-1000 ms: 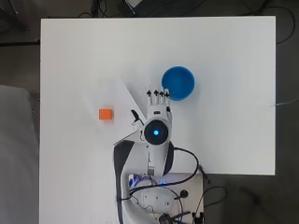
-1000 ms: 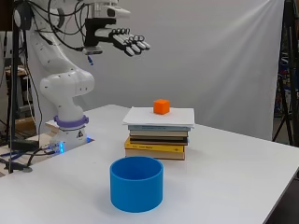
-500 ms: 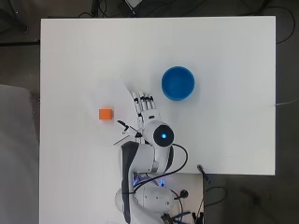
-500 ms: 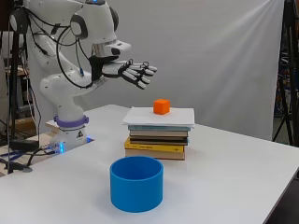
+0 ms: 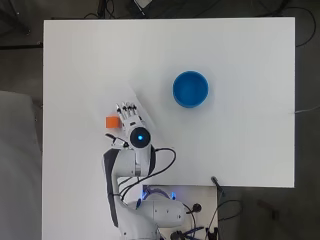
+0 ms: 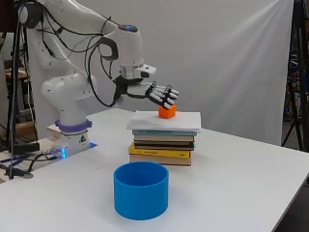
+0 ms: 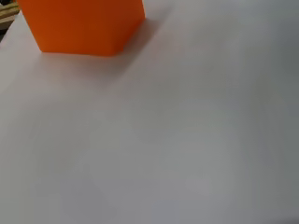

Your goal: Teleoperate dual arm-hand system to pick and place objects

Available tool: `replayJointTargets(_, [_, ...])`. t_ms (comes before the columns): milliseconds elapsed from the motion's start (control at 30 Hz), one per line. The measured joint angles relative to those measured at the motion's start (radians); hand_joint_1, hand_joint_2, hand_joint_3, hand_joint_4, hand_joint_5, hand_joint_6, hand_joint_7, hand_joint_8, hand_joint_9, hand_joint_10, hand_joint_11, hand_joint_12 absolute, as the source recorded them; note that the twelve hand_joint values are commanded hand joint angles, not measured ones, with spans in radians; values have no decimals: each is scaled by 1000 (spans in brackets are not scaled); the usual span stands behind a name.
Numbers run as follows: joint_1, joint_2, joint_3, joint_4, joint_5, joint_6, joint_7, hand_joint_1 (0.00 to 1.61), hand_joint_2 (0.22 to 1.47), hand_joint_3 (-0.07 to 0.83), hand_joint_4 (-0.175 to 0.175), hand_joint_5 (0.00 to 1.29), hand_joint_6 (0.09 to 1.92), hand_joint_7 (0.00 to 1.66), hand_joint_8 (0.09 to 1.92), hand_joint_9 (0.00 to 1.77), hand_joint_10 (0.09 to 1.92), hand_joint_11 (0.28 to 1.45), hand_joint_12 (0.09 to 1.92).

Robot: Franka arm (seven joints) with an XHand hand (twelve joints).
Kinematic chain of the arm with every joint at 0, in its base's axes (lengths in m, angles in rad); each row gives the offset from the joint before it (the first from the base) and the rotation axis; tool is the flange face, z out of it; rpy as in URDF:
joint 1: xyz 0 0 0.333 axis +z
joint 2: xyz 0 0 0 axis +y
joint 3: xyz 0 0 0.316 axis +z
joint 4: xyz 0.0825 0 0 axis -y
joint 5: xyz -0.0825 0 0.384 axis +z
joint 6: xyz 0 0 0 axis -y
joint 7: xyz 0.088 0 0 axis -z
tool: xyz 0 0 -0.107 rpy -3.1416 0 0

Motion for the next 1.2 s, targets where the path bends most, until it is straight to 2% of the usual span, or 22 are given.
replayJointTargets(133, [7,77,87,21,2,49,26,165,870,3,10,170,87,185,87,312,87,460,87])
replayJointTargets(167, [8,85,109,25,-4,59,31,186,891,4,17,231,87,243,87,353,87,467,87])
replayJointTargets(200, [9,91,127,29,-10,69,36,271,950,10,31,356,87,402,87,509,87,531,87])
replayJointTargets(233, [10,97,140,33,-14,76,41,674,1025,16,-17,546,372,590,444,718,463,672,277])
replayJointTargets(267, [10,107,147,39,-16,80,43,847,1092,16,41,683,738,774,1051,965,1058,829,876])
replayJointTargets(300, [12,120,147,43,-10,80,37,915,1136,14,99,757,981,953,1468,1196,1464,981,1348])
replayJointTargets(333, [14,131,140,48,1,78,18,940,1164,12,136,790,1123,1072,1705,1344,1694,1080,1630])
replayJointTargets(367, [15,140,129,53,15,76,-16,949,1180,10,156,804,1197,1138,1828,1425,1812,1136,1780])
replayJointTargets(500, [20,173,95,66,54,67,-201,939,1206,8,175,790,1293,1152,1920,1470,1916,1176,1915])
replayJointTargets(600, [21,190,66,90,71,44,-285,875,1262,7,175,687,1429,870,1920,1208,1920,959,1892])
replayJointTargets(633, [21,191,52,114,63,21,-283,966,1285,7,49,648,1476,770,1817,1110,1920,856,1841])
replayJointTargets(667, [21,189,39,144,51,-3,-271,1041,1304,6,-52,615,1513,703,1725,1042,1906,782,1784])
replayJointTargets(733, [19,178,17,222,8,-49,-215,1205,1273,-11,-26,553,877,716,1538,969,1843,687,1669])
replayJointTargets(800, [15,171,-16,318,-37,-95,-135,1187,1276,8,-121,575,1174,740,1527,956,1730,646,1544])
replayJointTargets(833, [12,175,-38,374,-53,-127,-97,1169,1297,6,-148,529,1314,750,1557,932,1676,620,1454])
replayJointTargets(900, [4,193,-82,470,-84,-175,-50,1151,1308,0,-169,569,1464,694,1555,938,1631,610,1372])
replayJointTargets(933, [0,207,-101,515,-103,-190,-28,1045,1295,-1,-46,609,1465,748,1585,989,1659,638,1432])
replayJointTargets(967, [-5,225,-119,558,-123,-198,-1,959,1285,-1,53,635,1460,804,1630,1040,1695,668,1508])
replayJointTargets(1000, [-10,246,-137,596,-141,-207,30,888,1293,3,114,626,1487,842,1669,1077,1724,694,1566])
replayJointTargets(1067, [-19,301,-173,664,-180,-235,103,815,1313,2,162,599,1535,862,1739,1106,1776,743,1664])
replayJointTargets(1133, [-26,358,-200,717,-222,-254,179,702,1274,-2,65,582,875,812,1753,1051,1791,717,1667])
replayJointTargets(1200, [-36,414,-234,755,-238,-249,228,655,1253,-1,19,653,386,757,1730,986,1777,676,1622])
